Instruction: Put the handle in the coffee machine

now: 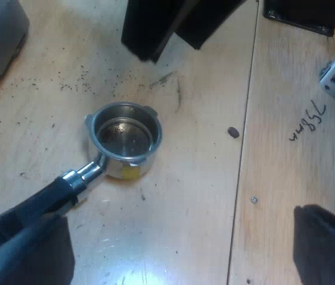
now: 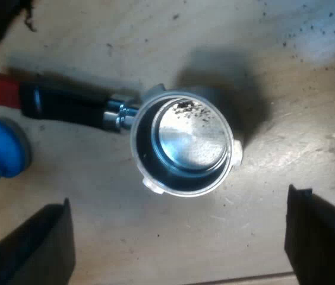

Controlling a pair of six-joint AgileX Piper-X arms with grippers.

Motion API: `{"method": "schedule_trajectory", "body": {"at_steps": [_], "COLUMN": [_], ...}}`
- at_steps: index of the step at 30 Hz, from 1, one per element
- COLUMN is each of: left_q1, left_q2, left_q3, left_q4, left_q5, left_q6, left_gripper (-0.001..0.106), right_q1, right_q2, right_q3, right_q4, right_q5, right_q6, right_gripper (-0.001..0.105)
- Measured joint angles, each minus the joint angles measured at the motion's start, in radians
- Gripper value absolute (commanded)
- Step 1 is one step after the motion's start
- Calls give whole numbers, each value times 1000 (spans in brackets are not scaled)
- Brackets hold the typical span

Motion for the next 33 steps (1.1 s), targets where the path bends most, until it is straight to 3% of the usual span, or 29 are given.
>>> {"method": "schedule_trajectory", "body": {"at_steps": [8, 15, 25, 33], "left_q1": [0, 0, 0, 0], "left_q2": [0, 0, 0, 0], "left_q3": [0, 0, 0, 0], "left_q4": [0, 0, 0, 0], "left_q5": [0, 0, 0, 0], "left_q6": [0, 0, 0, 0], "left_gripper": [78, 78, 78, 78], "right_q1": [0, 0, 0, -4], "right_q2": [84, 147, 225, 300], "right_q3": [-3, -5, -5, -97], "right_q4": [-4, -102, -130, -61], "right_q5": [-34, -54, -63, -32], "right_q6": [71, 72, 74, 71], "right_gripper": [75, 88, 88, 88]}}
